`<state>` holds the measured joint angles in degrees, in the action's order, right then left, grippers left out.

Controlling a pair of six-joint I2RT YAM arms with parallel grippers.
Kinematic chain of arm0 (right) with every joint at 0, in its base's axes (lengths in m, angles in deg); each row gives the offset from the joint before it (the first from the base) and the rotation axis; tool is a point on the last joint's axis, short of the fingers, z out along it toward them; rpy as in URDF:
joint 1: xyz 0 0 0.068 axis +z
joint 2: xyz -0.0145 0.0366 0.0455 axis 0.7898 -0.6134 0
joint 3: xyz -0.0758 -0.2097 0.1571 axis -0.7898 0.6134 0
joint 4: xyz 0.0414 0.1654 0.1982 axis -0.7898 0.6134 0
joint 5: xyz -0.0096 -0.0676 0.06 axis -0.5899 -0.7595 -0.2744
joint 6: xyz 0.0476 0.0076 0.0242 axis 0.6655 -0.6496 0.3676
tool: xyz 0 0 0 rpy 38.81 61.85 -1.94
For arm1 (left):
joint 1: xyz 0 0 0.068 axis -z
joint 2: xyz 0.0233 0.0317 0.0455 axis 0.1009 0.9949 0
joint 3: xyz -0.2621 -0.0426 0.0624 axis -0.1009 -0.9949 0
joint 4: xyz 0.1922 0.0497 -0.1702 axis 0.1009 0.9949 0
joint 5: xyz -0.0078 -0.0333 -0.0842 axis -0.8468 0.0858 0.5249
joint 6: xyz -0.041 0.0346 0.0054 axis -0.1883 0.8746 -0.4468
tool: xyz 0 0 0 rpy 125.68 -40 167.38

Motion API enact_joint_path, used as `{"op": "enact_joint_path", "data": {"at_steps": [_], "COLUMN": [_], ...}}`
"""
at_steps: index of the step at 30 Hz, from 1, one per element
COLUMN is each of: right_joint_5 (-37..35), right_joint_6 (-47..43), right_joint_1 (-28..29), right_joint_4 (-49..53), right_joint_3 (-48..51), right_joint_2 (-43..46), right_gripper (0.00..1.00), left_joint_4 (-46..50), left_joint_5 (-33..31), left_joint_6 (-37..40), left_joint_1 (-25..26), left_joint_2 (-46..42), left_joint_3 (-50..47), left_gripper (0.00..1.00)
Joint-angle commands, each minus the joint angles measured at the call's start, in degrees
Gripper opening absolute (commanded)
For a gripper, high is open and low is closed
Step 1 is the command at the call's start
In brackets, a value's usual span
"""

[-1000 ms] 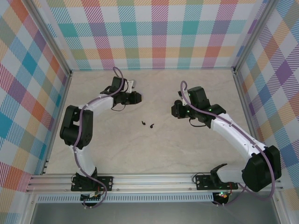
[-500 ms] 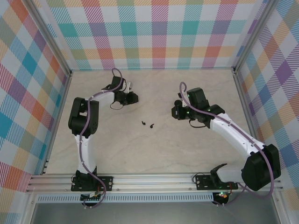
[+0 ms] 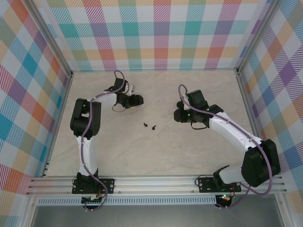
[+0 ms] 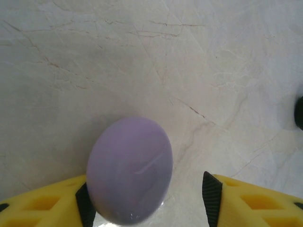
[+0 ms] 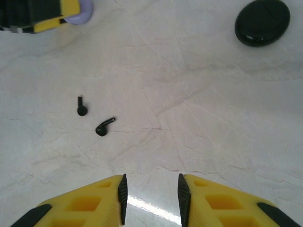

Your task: Insert the wireless bluetooth earbuds into the charging case

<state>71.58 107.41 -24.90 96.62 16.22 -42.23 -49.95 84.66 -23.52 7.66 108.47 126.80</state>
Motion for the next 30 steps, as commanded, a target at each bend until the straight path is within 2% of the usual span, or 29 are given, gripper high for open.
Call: {"op": "enact_joint_path", "data": {"at_steps": [1,3,7,13,20,22,25,30], "right_joint_5": [-1.8,-2.6,-3.4,-3.6,-4.1,-4.4,-6.5,-7.2], "right_joint_6": [-0.4,-1.2,-2.4,-3.7,-3.0,-2.6,-2.0,-3.1], "right_joint_1": [-0.9,-1.4,-3.3,-6.9,-9.0,-8.9,-8.9,-8.9], "right_joint_4": [2.6,3.2,4.3,8.9,14.4,15.8,17.9,22.5], "right_joint_3": [-3.3,-4.9,-8.6,-17.7,-30.0,-33.5,-38.0,-46.5], "right_joint_2": [-2.7,-4.9,-10.1,-21.5,-34.2,-37.3,-41.2,-48.1], "right_gripper": [0.4,0.45,0.53,0.59,0.66,0.75,0.83,0.84], "left_joint_4": [5.0,5.8,8.6,10.5,9.0,7.9,6.8,6.2], "left_joint_5": [-6.1,-7.9,-11.0,-10.6,-7.6,-6.4,-6.0,-7.0], "left_joint_6": [2.9,4.5,7.0,6.8,1.7,0.0,-2.6,-4.4], "left_joint_1": [-0.9,-1.0,-1.1,-1.0,0.6,1.7,4.2,5.5], "left_joint_2": [-4.4,-7.1,-12.5,-24.2,-40.1,-44.3,-48.8,-54.3], "left_joint_3": [-1.7,-2.5,-4.1,-11.2,-23.7,-27.3,-31.5,-35.7], "left_gripper": [0.67,0.72,0.73,0.74,0.74,0.74,0.74,0.75]}}
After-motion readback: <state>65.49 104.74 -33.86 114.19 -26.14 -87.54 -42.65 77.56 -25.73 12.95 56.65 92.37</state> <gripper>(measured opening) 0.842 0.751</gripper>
